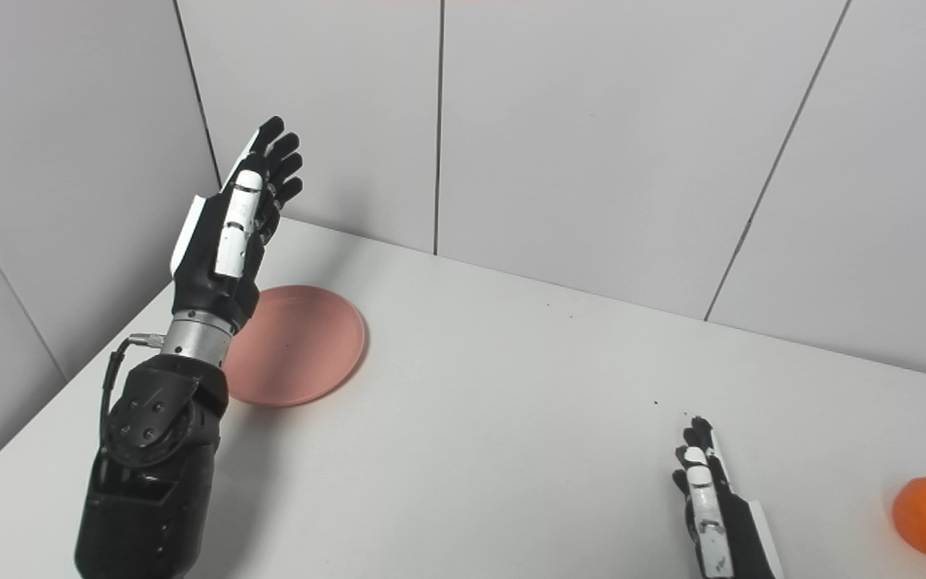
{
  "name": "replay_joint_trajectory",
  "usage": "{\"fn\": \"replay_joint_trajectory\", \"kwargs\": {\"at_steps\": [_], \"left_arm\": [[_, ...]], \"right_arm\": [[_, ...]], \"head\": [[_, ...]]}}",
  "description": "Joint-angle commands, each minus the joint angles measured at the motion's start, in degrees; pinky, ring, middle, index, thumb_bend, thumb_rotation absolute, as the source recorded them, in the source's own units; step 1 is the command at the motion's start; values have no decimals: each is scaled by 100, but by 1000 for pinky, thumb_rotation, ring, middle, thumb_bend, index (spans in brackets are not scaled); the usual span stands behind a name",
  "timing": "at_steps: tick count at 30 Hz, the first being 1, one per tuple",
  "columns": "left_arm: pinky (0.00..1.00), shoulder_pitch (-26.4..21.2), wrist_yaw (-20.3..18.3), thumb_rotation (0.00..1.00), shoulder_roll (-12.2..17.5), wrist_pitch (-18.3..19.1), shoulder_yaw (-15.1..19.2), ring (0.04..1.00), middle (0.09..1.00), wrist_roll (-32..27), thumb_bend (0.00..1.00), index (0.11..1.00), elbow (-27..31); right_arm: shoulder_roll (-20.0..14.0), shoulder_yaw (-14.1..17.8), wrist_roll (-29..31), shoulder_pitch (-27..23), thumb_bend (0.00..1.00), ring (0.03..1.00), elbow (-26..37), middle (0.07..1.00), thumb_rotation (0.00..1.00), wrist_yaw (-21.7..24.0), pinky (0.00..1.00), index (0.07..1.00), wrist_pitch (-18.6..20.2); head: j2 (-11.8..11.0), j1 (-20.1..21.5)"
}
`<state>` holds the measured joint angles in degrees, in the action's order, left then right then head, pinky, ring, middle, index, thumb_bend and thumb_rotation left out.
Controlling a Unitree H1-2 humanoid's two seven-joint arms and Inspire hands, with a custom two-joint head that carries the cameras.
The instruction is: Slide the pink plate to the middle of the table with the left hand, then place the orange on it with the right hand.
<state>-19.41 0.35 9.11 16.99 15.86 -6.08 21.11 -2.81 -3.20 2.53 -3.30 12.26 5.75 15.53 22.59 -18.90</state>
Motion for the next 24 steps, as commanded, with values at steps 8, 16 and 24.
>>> {"fn": "replay_joint_trajectory", "kwargs": {"at_steps": [8, 16, 24], "left_arm": [[958, -166, 12, 1000, 491, -220, 286, 970, 975, -336, 387, 950, -205], [949, -189, 39, 1000, 679, -274, 548, 955, 958, -521, 383, 939, -477], [954, -96, 33, 1000, 763, -214, 680, 960, 958, -672, 364, 934, -582]], "right_arm": [[9, 16, 52, -49, 206, 989, 117, 995, 1000, 22, 1000, 1000, -84], [12, 37, 107, -66, 191, 992, 149, 999, 1000, -1, 1000, 1000, 20], [-22, 10, 47, -68, 187, 990, 157, 998, 1000, -7, 1000, 1000, -16]], "head": [[24, -41], [22, -137], [16, -135]]}}
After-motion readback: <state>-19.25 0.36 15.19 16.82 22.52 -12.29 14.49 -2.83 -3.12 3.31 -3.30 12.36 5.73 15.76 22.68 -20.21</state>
